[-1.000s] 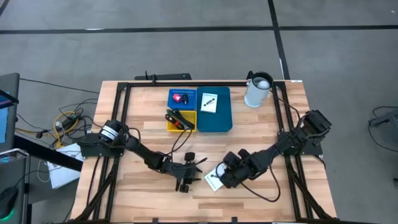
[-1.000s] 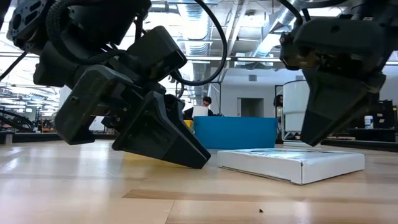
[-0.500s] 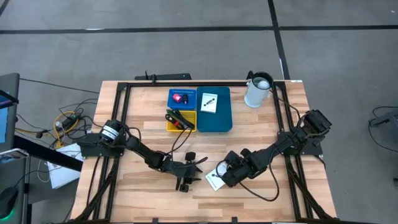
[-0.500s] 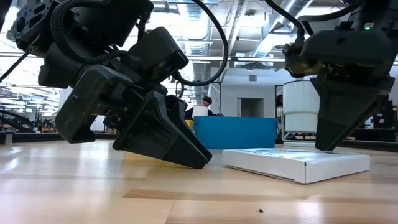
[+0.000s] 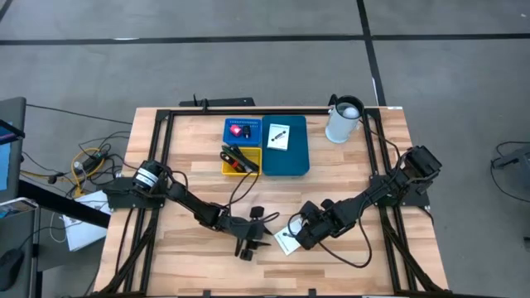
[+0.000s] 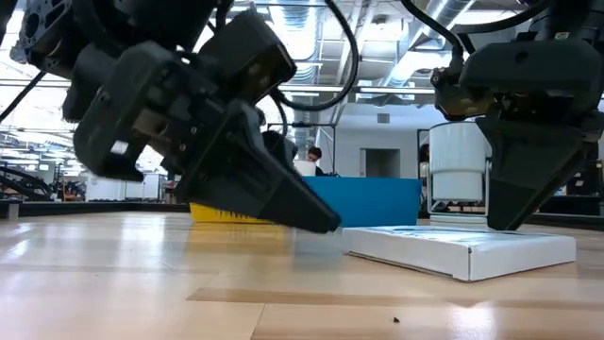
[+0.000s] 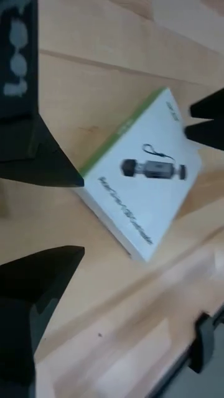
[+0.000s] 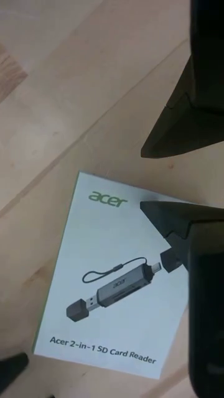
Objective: Pick and place items into bin
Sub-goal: Put the card reader into the dark blue bin
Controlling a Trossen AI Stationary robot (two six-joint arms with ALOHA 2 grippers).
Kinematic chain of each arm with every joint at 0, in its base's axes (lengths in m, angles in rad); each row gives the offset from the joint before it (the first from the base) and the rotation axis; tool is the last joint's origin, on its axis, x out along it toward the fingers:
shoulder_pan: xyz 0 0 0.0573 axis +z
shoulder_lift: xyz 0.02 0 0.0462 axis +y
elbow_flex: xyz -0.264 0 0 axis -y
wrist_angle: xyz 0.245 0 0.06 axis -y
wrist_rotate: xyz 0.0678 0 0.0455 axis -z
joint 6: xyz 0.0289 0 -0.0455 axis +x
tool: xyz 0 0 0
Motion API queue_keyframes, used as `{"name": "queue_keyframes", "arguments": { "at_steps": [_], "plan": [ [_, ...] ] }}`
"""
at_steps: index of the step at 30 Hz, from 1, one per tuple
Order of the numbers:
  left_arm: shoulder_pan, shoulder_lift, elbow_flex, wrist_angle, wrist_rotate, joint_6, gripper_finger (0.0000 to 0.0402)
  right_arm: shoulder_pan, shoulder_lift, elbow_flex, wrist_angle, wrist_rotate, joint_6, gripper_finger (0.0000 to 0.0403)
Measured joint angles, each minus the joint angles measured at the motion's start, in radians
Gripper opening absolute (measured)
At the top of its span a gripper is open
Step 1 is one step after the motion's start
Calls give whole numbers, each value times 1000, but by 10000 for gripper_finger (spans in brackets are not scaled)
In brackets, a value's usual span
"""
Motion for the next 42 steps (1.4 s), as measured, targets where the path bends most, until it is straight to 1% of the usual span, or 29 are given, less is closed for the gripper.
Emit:
{"name": "queue_keyframes", "arguments": {
  "at_steps": [9, 13, 16, 24, 30, 33, 36, 39, 42],
  "plan": [
    [3, -1, 28, -50, -9, 20, 154, -2, 2, -2, 38, -6, -3, 118],
    [12, -2, 29, -95, -57, 20, 154, -2, 3, -2, 47, -6, -7, 118],
    [23, -2, 29, -105, -67, 19, 154, -2, 3, -2, 47, -5, -7, 118],
    [42, -2, 29, -120, -46, 11, 154, -2, 3, -3, 57, 4, -9, 118],
    [42, -2, 29, -111, -27, 15, 154, -13, 4, -4, 120, 28, -51, 118],
    [42, 33, 40, -57, -17, 19, 154, -29, 4, -4, 168, 29, -88, 118],
    [43, 108, 85, 16, 38, 17, 154, -48, 4, -3, 194, 29, -121, 118],
    [43, 187, 147, 36, 57, 3, 154, -64, 8, -3, 204, 27, -139, 118],
    [45, 226, 179, 44, 80, -15, 154, -66, 11, -3, 195, 23, -140, 118]
  ]
}}
